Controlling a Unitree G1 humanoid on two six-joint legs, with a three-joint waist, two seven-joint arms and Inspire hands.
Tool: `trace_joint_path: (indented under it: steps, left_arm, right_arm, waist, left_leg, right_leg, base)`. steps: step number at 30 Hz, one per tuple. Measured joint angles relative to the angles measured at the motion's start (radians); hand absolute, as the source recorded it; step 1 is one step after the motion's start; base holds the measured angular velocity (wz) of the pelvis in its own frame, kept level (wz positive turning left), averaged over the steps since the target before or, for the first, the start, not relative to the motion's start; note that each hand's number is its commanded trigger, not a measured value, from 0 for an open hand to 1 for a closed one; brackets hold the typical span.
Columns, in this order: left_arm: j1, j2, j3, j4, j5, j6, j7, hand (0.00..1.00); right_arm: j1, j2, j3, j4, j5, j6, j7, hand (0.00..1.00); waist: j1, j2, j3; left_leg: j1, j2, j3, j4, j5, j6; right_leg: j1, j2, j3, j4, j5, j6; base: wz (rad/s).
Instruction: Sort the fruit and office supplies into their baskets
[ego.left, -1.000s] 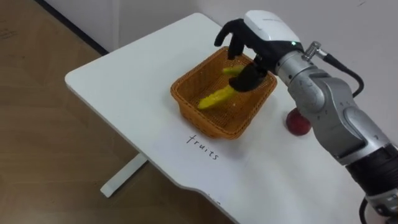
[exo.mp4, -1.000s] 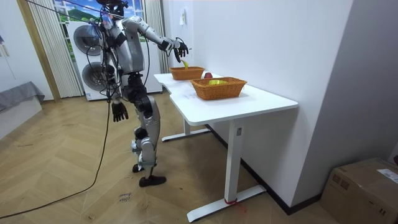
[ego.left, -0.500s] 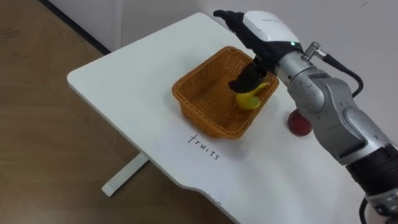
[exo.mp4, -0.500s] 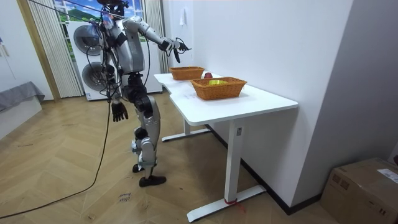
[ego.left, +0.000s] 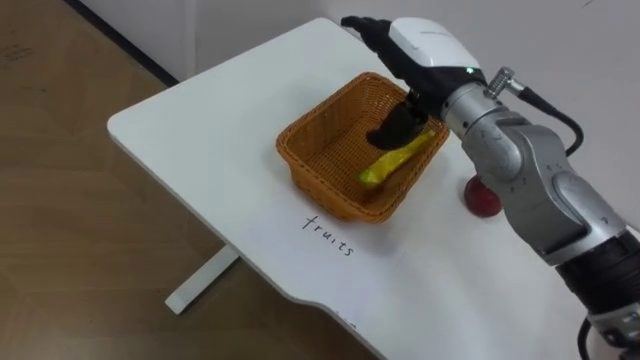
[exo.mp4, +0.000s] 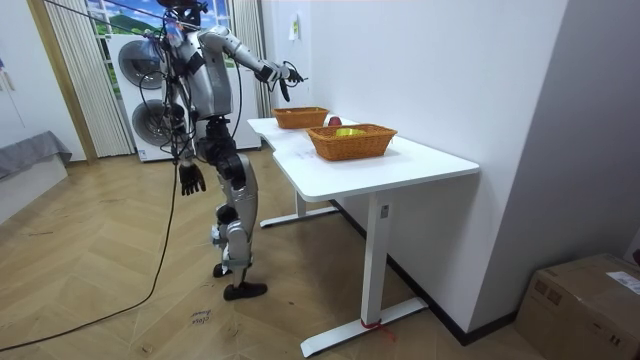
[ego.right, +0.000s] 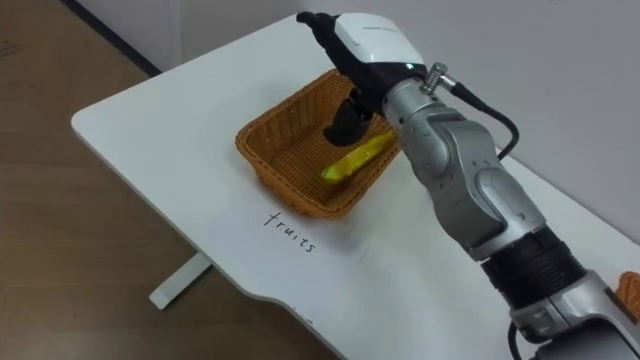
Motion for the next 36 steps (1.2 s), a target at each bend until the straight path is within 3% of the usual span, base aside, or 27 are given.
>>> trace_joint_path:
  steps: [17, 22, 25, 30, 31, 36]
  left_arm:
    - [0.001, -0.004, 0.001, -0.006, 0.000, 0.006, -0.046, 0.00]
    - [-0.001, -0.017, -0.001, -0.015, -0.011, 0.006, -0.046, 0.00]
    - [0.002, -0.043, -0.002, -0.015, -0.011, 0.007, -0.042, 0.00]
    - [0.043, -0.056, -0.010, -0.045, 0.000, 0.007, -0.046, 0.00]
    - [0.049, -0.056, -0.010, -0.053, 0.001, 0.007, -0.047, 0.00]
    - [0.068, -0.057, -0.015, -0.065, 0.000, 0.005, -0.049, 0.00]
  right_arm:
    - [0.000, 0.000, -0.001, 0.000, 0.079, 0.001, -0.004, 0.00]
    - [0.010, 0.006, -0.013, 0.105, 0.194, -0.023, -0.049, 0.00]
    - [0.048, 0.015, -0.067, 0.145, 0.227, -0.023, -0.111, 0.00]
    - [0.095, 0.021, -0.158, 0.197, 0.267, -0.050, -0.228, 0.00]
    - [0.095, 0.022, -0.167, 0.204, 0.274, -0.054, -0.239, 0.00]
    - [0.124, 0.027, -0.210, 0.230, 0.376, -0.089, -0.357, 0.00]
  waist:
    - [-0.016, 0.000, 0.0000]
    - [-0.020, 0.006, 0.0021]
    - [-0.031, 0.031, 0.0084]
    - [-0.054, 0.080, 0.0002]
    - [-0.058, 0.086, 0.0007]
    - [-0.090, 0.112, -0.0118]
  left_leg:
    - [0.007, 0.000, 0.000, 0.003, 0.000, 0.000]
    - [0.005, -0.004, -0.002, 0.009, 0.000, 0.000]
    - [-0.006, -0.015, -0.015, 0.031, -0.004, 0.007]
    - [-0.005, -0.029, -0.013, 0.038, -0.004, 0.016]
    - [-0.002, -0.029, -0.012, 0.037, -0.004, 0.016]
    - [0.020, -0.030, -0.012, 0.027, -0.002, 0.018]
  right_leg:
    - [0.009, -0.001, 0.014, 0.000, 0.000, 0.000]
    - [0.011, -0.004, 0.002, 0.000, 0.000, 0.000]
    - [0.014, -0.011, 0.001, 0.000, -0.001, 0.001]
    - [0.019, -0.024, 0.002, 0.002, -0.007, 0.011]
    - [0.022, -0.025, 0.001, 0.002, -0.007, 0.012]
    - [0.040, -0.027, 0.002, 0.002, -0.009, 0.015]
  base:
    - [0.00]
    - [0.02]
    - [0.09]
    - [0.01]
    - [0.00]
    - [0.00]
